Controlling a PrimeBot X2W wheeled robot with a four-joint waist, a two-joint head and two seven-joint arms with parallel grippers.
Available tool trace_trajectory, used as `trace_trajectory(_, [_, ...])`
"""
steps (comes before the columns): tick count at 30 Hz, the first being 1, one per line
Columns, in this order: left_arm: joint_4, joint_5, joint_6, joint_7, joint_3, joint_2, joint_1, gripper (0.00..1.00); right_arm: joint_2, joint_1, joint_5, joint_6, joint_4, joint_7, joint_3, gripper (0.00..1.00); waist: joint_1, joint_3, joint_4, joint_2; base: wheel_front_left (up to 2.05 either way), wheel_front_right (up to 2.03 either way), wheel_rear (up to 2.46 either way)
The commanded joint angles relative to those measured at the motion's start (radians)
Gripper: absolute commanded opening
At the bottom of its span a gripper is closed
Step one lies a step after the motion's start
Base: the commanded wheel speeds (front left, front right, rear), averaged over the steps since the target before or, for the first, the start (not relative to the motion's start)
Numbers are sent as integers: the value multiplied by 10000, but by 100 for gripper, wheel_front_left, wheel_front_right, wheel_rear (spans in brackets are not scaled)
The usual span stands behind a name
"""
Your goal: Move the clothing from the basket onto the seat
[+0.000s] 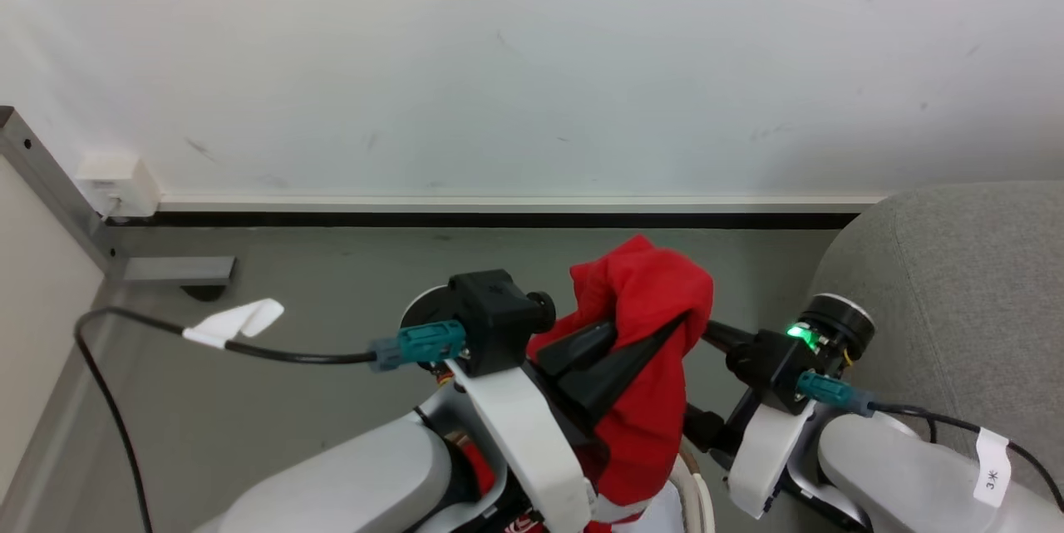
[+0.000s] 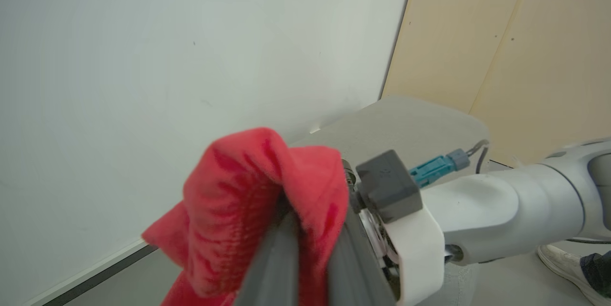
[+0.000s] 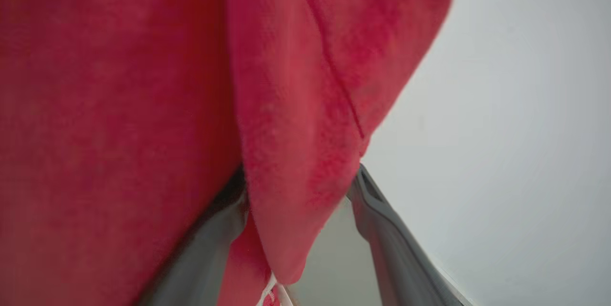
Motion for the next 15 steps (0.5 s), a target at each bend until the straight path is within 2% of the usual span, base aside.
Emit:
trace_trajectory(1, [40,-61,-57,-46,-1,-70,-29,0,-55,-232,211,-25,-15,8,84,31,-1,-9,29,0,0,0,0])
trace_trajectory(2, [97,-63,-83,-69,-26,-118,-23,0,-48,-318,413,-25,-44,8,169,0,-1,-15,60,0,0,0,0])
trace_trajectory(5, [255,-129,-98,-106,-18,-132,13,0,-33,-381,836,-25,-181,8,93,0,-1,-3,106,0,0,0,0])
trace_trajectory(15, [584,-172,82,-351,139,64,281,0,-336,-158,960,-25,-494,8,-455,0,-1,-60,-33,0,0,0,0])
